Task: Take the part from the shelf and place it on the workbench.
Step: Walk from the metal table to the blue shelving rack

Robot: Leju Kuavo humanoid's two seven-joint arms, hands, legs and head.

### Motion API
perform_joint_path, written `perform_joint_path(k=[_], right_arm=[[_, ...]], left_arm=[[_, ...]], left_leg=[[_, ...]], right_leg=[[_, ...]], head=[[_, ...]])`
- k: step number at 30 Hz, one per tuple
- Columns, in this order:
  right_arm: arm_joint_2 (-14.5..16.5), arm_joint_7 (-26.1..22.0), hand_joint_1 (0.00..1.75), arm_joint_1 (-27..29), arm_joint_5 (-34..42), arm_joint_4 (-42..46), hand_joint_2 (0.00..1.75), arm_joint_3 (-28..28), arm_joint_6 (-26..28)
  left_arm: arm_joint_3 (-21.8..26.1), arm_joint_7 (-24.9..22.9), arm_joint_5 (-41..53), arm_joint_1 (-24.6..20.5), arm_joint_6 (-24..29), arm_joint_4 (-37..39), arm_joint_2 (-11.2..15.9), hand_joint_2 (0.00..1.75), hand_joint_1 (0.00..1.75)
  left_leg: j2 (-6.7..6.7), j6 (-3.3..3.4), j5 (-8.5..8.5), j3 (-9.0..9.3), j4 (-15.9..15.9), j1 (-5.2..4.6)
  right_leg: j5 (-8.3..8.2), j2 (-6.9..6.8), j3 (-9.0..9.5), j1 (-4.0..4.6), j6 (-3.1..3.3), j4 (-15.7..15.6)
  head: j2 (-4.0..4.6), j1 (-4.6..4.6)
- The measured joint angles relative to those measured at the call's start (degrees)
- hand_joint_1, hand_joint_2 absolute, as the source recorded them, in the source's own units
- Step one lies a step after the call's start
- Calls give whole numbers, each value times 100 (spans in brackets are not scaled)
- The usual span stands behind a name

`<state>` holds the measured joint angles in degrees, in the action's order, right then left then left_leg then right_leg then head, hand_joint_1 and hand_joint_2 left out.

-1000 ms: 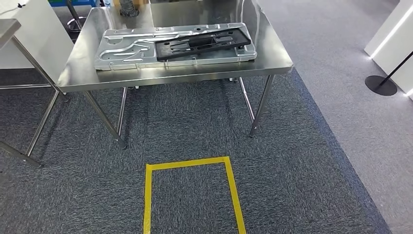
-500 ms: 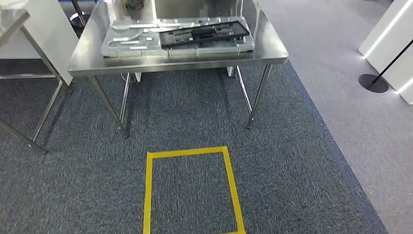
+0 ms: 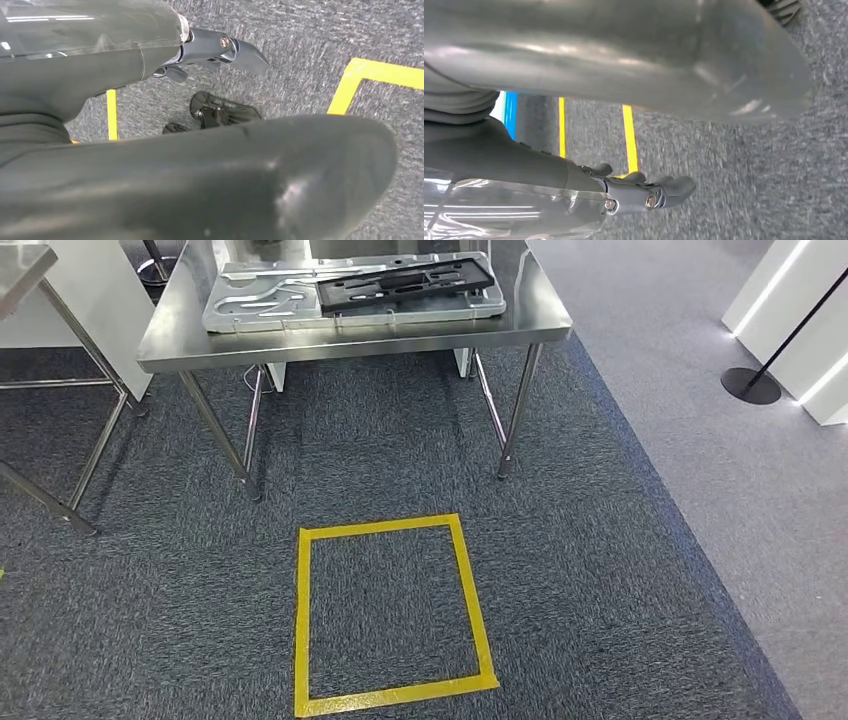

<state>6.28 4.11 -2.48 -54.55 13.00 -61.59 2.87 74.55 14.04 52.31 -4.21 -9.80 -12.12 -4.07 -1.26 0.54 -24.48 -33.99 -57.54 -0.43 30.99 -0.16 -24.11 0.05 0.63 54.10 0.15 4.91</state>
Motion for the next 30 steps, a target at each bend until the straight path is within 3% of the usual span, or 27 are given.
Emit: perform_joint_path(k=[2, 4, 5, 6, 7, 9, 11, 12, 15, 17, 18, 20, 21, 22, 23, 24, 25, 27, 29, 30], right_arm=[[-12, 1, 0, 6, -8, -3, 0, -3, 10], [-49, 4, 0, 11, -11, -5, 0, -6, 16], [-72, 5, 0, 15, -11, -7, 0, -7, 20], [-94, 6, 0, 17, -10, -8, 0, -8, 28], [-110, 4, 0, 19, -8, -9, 0, -9, 46], [-124, -1, 0, 19, -6, -10, 0, -11, 108], [-126, -6, 0, 17, -15, -11, 0, -11, 175], [-126, -8, 0, 15, -22, -11, 44, -10, 197], [-126, -9, 0, 7, -60, -13, 175, -10, 217], [-124, -9, 0, 6, -94, -14, 175, -10, 217], [-117, -8, 0, 7, -106, -15, 175, -9, 217], [-93, 5, 0, 12, -114, -17, 175, -9, 226], [-79, 16, 0, 16, -115, -17, 131, -9, 235], [-70, 22, 0, 20, -116, -17, 87, -9, 245], [-66, 19, 0, 21, -116, -17, 44, -9, 256], [-64, 3, 0, 20, -115, -17, 44, -10, 264], [-64, -21, 0, 15, -114, -17, 87, -10, 269], [-64, -73, 0, 5, -112, -17, 175, -11, 256], [-64, -105, 0, 7, -104, -17, 175, -6, 235], [-66, -110, 0, 16, -83, -16, 175, 15, 232]], left_arm=[[5, -8, -2, 5, 13, 0, 1, 0, 0], [10, -15, -3, 18, 22, 1, -3, 0, 0], [12, -16, -4, 24, 25, 1, -4, 0, 0], [13, -16, -6, 27, 28, 1, -5, 0, 0], [14, -15, -8, 28, 32, 1, -5, 0, 0], [15, -8, -9, 25, 38, 1, -4, 0, 0], [16, 1, -5, 20, 40, 1, -4, 0, 0], [16, 4, -3, 19, 40, 1, -4, 0, 0], [16, -1, -2, 21, 39, 1, -4, 0, 0], [18, -8, -5, 13, 38, 1, -4, 0, 0], [19, -13, -8, 8, 38, 1, -4, 0, 0], [26, -42, -17, 6, 44, 1, -2, 87, 0], [34, -68, -25, 7, 58, 1, -1, 131, 0], [43, -93, -37, 7, 79, 1, -1, 175, 0], [50, -112, -48, 7, 104, 1, -1, 175, 0], [56, -120, -59, 7, 130, 1, -1, 175, 0], [59, -119, -67, 4, 152, 1, -1, 175, 0], [70, -105, -87, -8, 187, 0, 2, 175, 0], [90, -85, -127, -14, 208, -1, 4, 175, 0], [76, -79, -166, -8, 216, -1, 7, 175, 0]], left_leg=[[43, -59, -310, -149, -380, 21], [69, -112, -772, -419, -1143, 57], [70, -133, -906, -519, -1473, 74], [70, -146, -924, -531, -1622, 87], [70, -153, -837, -431, -1539, 98], [70, -146, -536, 39, -812, 113], [75, -99, -383, 432, -147, 102], [77, -67, -385, 504, 0, 92], [74, 37, -367, 473, 76, 94], [67, 114, -314, 439, 117, 110], [63, 144, -295, 414, 120, 106], [59, 175, -273, 362, 111, 93], [58, 181, -266, 345, 103, 90], [59, 180, -264, 335, 89, 91], [62, 174, -266, 330, 69, 96], [65, 161, -274, 324, 42, 98], [68, 138, -293, 310, -1, 88], [73, 90, -319, 279, -63, 61], [76, 56, -310, 263, -70, 55], [76, 40, -301, 263, -63, 59]], right_leg=[[-80, -21, -53, -19, 72, -19], [-144, -36, -138, -1, 104, -6], [-171, -40, -184, 7, 106, 7], [-193, -40, -228, 12, 101, 27], [-206, -36, -267, 12, 93, 53], [-212, -30, -325, 6, 69, 119], [-209, -27, -378, 14, 19, 185], [-212, -27, -400, 21, -13, 207], [-200, -24, -448, 24, -111, 261], [34, -11, -611, 13, -169, 598], [238, -3, -776, -5, -194, 947], [575, 3, -1125, -44, -252, 1695], [603, 4, -1205, -72, -286, 1880], [510, 4, -1168, -102, -322, 1826], [323, 3, -1020, -138, -357, 1543], [106, 2, -803, -176, -392, 1117], [-40, 10, -611, -193, -419, 718], [-165, 29, -425, -201, -385, 285], [-167, 39, -443, -176, -319, 269], [-172, 38, -447, -163, -316, 272]], head=[[0, -1], [0, 0], [0, 0], [0, 0], [0, 1], [0, 0], [0, 0], [0, 0], [0, -1], [0, -1], [0, -2], [0, -2], [0, -2], [0, -2], [0, -2], [0, -2], [0, -2], [0, -1], [0, 0], [0, 0]])
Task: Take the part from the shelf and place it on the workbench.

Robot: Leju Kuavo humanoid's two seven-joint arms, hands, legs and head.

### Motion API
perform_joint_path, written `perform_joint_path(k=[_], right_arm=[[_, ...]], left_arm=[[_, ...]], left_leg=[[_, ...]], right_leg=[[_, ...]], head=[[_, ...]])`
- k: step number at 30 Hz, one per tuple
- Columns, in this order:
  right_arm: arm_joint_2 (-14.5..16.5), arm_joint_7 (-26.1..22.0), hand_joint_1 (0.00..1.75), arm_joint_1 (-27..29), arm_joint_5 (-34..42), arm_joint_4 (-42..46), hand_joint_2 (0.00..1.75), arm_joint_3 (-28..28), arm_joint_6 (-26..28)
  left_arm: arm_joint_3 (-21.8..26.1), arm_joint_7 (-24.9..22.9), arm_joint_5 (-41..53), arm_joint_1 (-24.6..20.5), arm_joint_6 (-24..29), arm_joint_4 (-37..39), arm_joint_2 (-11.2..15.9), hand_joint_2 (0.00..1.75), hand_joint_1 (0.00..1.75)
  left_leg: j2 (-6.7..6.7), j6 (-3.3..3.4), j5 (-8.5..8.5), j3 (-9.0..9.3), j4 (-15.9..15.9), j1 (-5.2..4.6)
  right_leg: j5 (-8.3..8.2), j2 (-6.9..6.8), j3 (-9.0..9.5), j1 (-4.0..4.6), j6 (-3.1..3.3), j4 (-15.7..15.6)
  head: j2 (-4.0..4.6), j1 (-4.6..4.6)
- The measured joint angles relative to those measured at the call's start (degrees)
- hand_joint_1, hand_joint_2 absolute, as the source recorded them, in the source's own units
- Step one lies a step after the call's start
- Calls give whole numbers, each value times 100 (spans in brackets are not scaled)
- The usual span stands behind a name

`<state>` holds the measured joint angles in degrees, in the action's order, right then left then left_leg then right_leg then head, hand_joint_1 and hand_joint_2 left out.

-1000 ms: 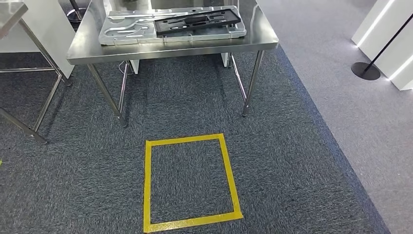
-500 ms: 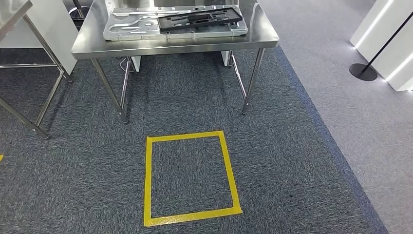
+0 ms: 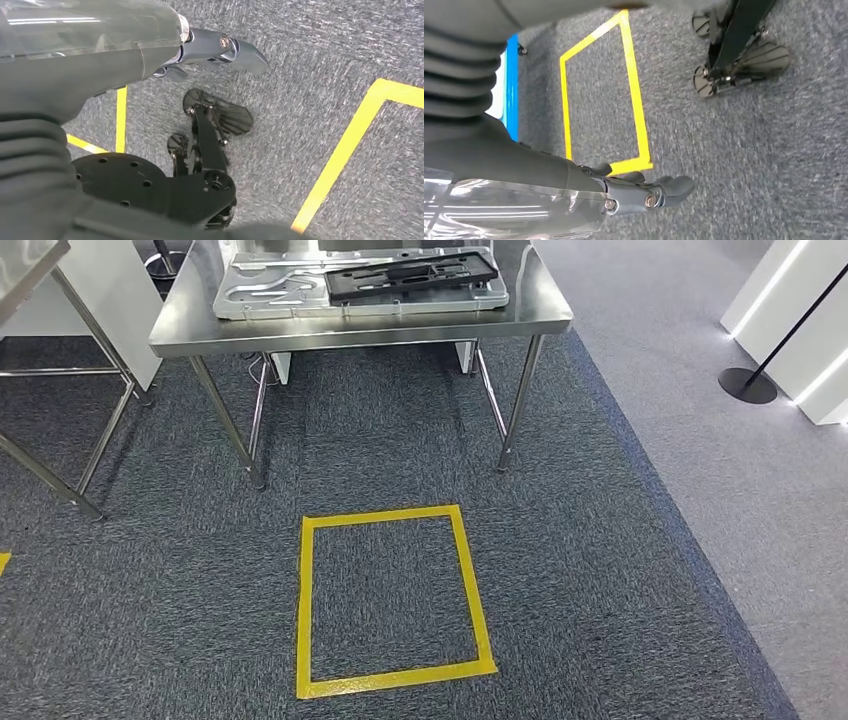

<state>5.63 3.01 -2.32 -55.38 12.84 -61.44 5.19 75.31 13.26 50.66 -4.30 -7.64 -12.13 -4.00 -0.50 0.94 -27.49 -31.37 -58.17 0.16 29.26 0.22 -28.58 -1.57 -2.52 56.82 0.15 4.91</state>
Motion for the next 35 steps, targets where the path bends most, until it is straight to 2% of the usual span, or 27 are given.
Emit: perform_joint_path(k=[5, 11, 15, 35], right_arm=[[-14, -32, 0, 72, 390, 21, 175, 373, -31], [-14, -57, 0, 165, 983, 97, 175, 963, -67], [-14, -76, 0, 239, 1383, 173, 0, 1391, -116], [-14, -164, 0, 592, 3332, 549, 0, 3494, -267]], left_arm=[[-447, -67, -378, 80, 50, -6, 20, 175, 0], [-1184, -209, -927, 200, 135, -73, 64, 175, 0], [-1707, -307, -1289, 288, 196, -140, 96, 0, 0], [-4356, -777, -3068, 722, 463, -515, 223, 0, 0]], left_leg=[[1, -44, 28, 0, 24, 24], [2, -60, 38, -1, 30, 34], [2, -62, 39, -2, 30, 41], [1, -94, 99, 2, 61, 41]], right_leg=[[-11, 1, -16, 29, 40, 9], [-11, 1, -19, 34, 48, 14], [-12, 1, -18, 30, 49, 13], [-76, 0, -18, 43, 94, -4]], head=[[0, 1], [0, 1], [0, 1], [0, 0]])
